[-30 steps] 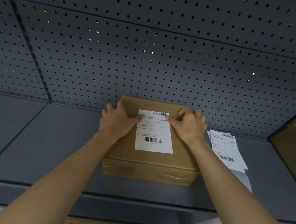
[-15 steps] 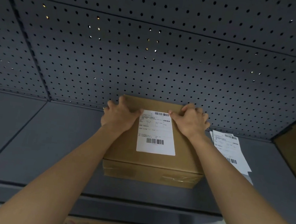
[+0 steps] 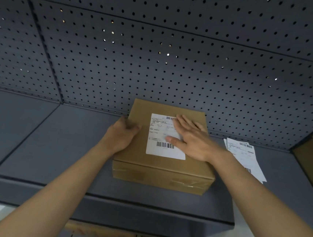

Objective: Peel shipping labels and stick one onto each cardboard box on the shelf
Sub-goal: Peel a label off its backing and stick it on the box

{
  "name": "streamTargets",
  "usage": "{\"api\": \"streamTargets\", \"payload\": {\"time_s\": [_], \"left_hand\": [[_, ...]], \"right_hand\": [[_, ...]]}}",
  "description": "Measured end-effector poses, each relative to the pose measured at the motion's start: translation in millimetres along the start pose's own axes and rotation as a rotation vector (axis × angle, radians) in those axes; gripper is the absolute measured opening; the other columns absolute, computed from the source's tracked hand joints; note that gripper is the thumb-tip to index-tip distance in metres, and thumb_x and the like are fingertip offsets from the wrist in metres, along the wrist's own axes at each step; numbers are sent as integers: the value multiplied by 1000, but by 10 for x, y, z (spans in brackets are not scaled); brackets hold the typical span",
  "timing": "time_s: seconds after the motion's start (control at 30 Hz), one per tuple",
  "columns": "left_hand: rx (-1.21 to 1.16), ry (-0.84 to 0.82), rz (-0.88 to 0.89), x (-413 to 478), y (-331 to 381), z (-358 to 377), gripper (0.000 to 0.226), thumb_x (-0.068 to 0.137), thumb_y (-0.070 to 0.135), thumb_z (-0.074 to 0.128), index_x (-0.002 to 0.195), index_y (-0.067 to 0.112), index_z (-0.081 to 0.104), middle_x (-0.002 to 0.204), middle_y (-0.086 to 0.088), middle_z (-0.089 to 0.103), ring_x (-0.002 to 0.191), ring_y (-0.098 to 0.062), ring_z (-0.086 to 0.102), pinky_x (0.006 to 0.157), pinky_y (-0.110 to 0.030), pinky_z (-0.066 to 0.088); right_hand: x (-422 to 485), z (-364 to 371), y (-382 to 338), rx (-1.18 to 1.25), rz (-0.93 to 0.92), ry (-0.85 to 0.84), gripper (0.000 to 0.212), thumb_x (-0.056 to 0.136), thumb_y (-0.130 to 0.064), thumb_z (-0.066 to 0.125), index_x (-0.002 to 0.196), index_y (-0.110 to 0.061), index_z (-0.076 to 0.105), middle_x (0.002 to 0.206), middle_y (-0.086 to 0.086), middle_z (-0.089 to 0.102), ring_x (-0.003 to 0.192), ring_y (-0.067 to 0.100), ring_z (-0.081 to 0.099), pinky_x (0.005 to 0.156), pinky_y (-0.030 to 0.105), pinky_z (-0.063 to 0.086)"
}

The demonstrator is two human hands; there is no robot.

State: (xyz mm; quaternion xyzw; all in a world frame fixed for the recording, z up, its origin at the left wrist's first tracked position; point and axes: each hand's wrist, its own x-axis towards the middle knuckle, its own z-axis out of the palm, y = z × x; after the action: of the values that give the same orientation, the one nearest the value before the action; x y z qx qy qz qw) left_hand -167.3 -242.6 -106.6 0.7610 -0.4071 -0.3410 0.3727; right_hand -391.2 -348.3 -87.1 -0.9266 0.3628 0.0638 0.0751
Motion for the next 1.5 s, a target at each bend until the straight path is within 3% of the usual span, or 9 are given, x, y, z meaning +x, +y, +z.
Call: {"api": "streamTargets", "payload": {"time_s": [0.23,0.4,0.63,0.77,0.97,1.2,1.37,1.5], "left_hand": [[-70,63,1,-87,10,89,46,99,45,51,125,9,56,118,-9,63,99,-23,59,78,-31,43],[-83,85,4,-81,-2,104,45,98,46,51,124,9,58,115,-8,65,100,-24,61,77,-30,44],[-86,104,13,-77,-12,115,44,98,46,52,122,10,58,112,-8,65,98,-24,60,76,-30,44],[-96,113,25,-76,-35,109,42,98,46,53,120,11,60,109,-6,66,95,-21,61,63,-22,43],[-126,109,29,-74,-60,106,40,97,46,54,118,13,61,108,-4,67,93,-19,64,63,-20,45],[-133,116,46,-75,-45,94,39,97,46,54,120,14,62,107,-3,68,94,-18,64,62,-17,44],[-143,123,51,-80,-41,96,38,98,44,54,119,14,63,107,-3,68,96,-20,65,65,-19,45],[-145,136,56,-75,-57,104,39,97,44,54,120,14,63,108,-3,68,96,-19,64,65,-19,46]], "right_hand": [[-198,48,-65,-54,-123,-46,90,88,-73,4,156,-18,-12,163,-3,-20,146,4,-25,121,32,-12],[-476,99,-140,-68,-255,-80,92,84,-75,-2,156,-18,-14,161,-3,-24,144,2,-28,123,35,-9],[-711,60,-311,-120,-401,-80,98,89,-78,17,154,-14,-17,161,2,-24,145,5,-29,122,31,-12],[-685,24,-285,-122,-408,-93,95,89,-77,15,154,-16,-18,160,-2,-27,143,2,-31,120,26,-15],[-275,-19,-110,-86,-274,-128,102,79,-86,-5,152,-17,-24,158,-2,-32,144,6,-30,123,33,-7],[150,-158,-31,-83,-179,-144,102,80,-84,0,151,-14,-24,158,3,-30,146,12,-26,123,32,-6],[-5,-99,-95,-82,-228,-137,108,76,-89,-3,152,-15,-23,160,0,-29,146,10,-27,124,33,-4],[-400,-9,-286,-130,-370,-127,106,79,-88,2,153,-16,-22,159,1,-30,146,9,-29,124,34,-5]]}}
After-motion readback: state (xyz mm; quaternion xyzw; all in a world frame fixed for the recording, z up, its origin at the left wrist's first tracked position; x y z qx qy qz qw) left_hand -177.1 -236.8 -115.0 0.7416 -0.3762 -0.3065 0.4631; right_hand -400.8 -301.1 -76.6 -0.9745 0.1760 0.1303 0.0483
